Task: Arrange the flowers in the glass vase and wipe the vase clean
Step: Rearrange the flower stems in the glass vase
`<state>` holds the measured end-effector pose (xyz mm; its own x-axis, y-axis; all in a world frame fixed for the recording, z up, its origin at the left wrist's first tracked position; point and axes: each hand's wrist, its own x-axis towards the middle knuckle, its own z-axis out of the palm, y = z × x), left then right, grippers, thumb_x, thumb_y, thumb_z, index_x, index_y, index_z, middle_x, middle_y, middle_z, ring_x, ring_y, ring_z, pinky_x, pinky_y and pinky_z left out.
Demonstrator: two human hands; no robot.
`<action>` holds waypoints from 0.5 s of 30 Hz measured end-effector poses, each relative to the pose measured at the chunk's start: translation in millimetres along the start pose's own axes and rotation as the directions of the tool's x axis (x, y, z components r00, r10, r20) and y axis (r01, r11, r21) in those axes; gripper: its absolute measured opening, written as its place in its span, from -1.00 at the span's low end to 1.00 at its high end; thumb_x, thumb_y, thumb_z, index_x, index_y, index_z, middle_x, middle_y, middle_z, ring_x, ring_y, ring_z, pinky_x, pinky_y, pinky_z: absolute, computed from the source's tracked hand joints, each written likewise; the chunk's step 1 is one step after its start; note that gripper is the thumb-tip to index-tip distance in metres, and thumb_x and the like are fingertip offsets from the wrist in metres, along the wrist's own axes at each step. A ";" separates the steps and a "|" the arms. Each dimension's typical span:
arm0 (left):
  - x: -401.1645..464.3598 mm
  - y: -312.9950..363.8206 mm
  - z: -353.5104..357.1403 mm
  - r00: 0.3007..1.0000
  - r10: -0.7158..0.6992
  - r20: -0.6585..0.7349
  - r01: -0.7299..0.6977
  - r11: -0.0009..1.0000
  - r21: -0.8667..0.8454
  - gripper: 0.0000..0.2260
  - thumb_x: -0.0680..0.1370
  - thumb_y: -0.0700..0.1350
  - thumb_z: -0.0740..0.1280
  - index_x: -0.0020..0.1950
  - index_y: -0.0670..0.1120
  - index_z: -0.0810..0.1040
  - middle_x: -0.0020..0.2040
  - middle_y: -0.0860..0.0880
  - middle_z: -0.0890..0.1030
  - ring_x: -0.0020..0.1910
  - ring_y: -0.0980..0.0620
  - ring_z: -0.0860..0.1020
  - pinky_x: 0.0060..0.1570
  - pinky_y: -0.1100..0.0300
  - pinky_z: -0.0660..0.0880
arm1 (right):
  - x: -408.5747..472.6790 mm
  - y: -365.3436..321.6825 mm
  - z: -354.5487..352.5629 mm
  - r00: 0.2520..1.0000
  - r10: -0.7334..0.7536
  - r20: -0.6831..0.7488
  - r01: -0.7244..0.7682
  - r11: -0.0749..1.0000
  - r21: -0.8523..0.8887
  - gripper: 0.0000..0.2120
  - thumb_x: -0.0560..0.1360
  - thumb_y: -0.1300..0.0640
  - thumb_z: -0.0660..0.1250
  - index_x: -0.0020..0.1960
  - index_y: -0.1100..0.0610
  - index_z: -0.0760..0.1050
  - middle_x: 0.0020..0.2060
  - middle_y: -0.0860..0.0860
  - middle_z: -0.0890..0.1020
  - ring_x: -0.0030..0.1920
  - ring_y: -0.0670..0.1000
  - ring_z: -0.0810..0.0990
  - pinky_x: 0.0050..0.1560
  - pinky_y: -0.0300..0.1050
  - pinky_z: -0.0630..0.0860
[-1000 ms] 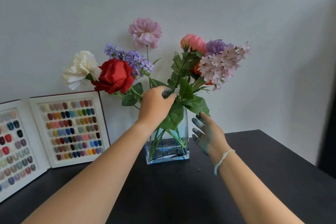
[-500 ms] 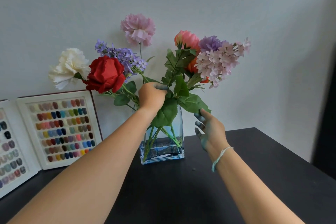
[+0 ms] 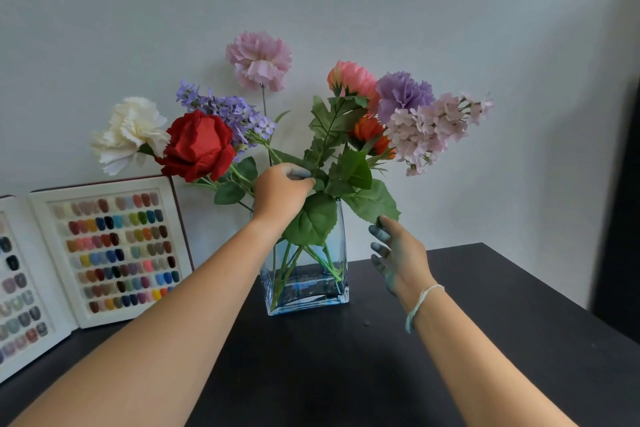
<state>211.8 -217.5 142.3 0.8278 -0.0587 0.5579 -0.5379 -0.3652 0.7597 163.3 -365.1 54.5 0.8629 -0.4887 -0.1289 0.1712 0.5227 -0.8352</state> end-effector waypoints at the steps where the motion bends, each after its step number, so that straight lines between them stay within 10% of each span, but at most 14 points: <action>1: -2.1 1.9 0.2 0.998 0.062 -0.014 -0.061 0.996 0.060 -0.93 0.42 -0.16 0.39 -0.11 -0.06 0.61 -0.21 0.04 0.58 -0.22 0.13 0.52 -0.34 0.53 0.36 | 0.2 -0.9 0.3 1.000 -0.004 0.004 0.004 1.000 -0.001 -0.90 0.45 0.06 0.30 -0.20 0.08 0.50 -0.37 -0.09 0.64 -0.35 -0.05 0.41 -0.30 -0.18 0.37; 8: -11.3 26.5 13.3 0.835 0.498 0.234 -0.544 0.810 0.219 -0.55 0.47 -0.22 0.30 0.33 0.09 0.40 0.10 0.04 0.41 0.07 0.08 0.40 0.03 0.48 0.26 | -1.4 -0.1 2.1 1.000 0.006 0.030 -0.006 1.000 -0.002 -0.90 0.46 0.06 0.31 -0.17 0.08 0.51 -0.32 -0.07 0.63 -0.33 -0.05 0.40 -0.29 -0.18 0.38; 15: -1.5 22.3 -1.7 0.791 0.574 0.214 -0.612 0.730 0.305 -0.91 0.42 -0.18 0.39 -0.11 -0.06 0.64 -0.02 0.03 0.64 0.04 -0.06 0.47 -0.05 0.10 0.40 | -1.2 -3.3 2.2 0.999 0.004 0.045 -0.005 1.000 0.019 -0.91 0.45 0.07 0.31 -0.19 0.07 0.51 -0.39 -0.08 0.63 -0.34 -0.05 0.40 -0.27 -0.17 0.38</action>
<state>198.2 -223.9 159.0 0.3798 -0.4544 0.8058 -0.8505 -0.5141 0.1109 162.7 -364.7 58.6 0.8843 -0.4541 -0.1082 0.1758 0.5388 -0.8239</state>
